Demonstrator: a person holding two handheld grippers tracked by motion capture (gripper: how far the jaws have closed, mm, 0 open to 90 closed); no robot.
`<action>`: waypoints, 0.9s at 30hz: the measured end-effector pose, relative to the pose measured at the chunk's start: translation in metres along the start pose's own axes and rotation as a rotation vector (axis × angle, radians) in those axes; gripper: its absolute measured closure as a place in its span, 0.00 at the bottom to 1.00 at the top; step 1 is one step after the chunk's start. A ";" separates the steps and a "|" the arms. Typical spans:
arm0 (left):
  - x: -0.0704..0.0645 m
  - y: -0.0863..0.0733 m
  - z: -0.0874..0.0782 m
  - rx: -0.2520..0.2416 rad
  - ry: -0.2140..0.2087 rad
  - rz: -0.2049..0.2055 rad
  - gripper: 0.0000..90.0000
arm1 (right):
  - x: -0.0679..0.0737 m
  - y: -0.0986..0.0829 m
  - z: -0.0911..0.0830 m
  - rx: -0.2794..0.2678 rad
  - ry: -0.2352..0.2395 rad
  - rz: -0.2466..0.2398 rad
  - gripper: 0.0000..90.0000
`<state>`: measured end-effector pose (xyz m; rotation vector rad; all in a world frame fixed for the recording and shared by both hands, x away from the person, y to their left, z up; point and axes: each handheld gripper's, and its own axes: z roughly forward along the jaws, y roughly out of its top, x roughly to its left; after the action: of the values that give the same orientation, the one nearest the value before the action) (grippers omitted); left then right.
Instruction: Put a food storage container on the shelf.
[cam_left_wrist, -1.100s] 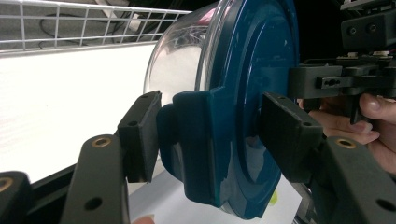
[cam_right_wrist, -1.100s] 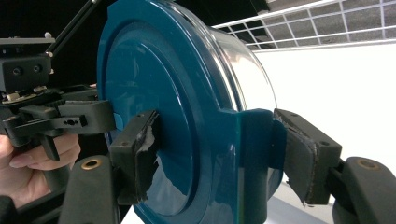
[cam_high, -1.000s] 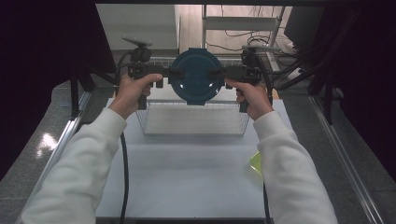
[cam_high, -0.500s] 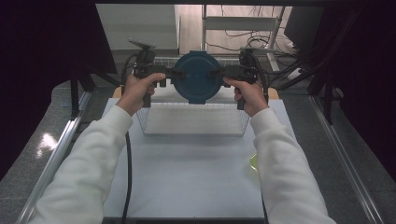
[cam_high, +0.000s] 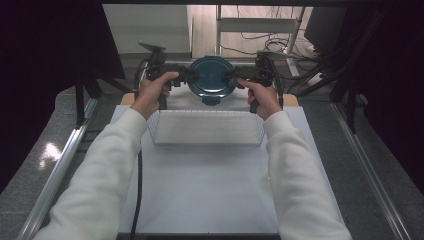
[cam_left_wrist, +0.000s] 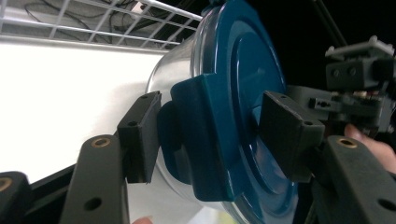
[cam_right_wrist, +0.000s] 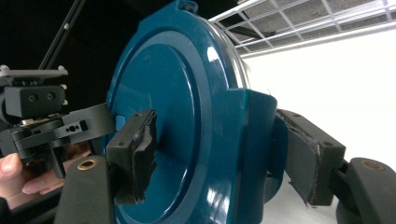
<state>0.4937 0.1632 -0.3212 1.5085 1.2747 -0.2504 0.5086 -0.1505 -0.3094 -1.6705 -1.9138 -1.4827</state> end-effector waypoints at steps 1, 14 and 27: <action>0.002 0.001 0.001 0.000 -0.005 -0.009 0.45 | -0.002 0.000 0.001 -0.002 -0.002 0.004 0.35; 0.020 0.003 0.010 -0.016 -0.033 -0.098 0.45 | -0.009 0.002 0.009 -0.019 -0.006 0.053 0.36; -0.003 -0.008 -0.010 -0.148 0.102 0.105 0.22 | 0.009 -0.012 -0.004 -0.127 -0.148 -0.083 0.12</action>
<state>0.4820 0.1687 -0.3198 1.4708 1.2609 -0.0103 0.4934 -0.1459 -0.3076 -1.8230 -2.0253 -1.5829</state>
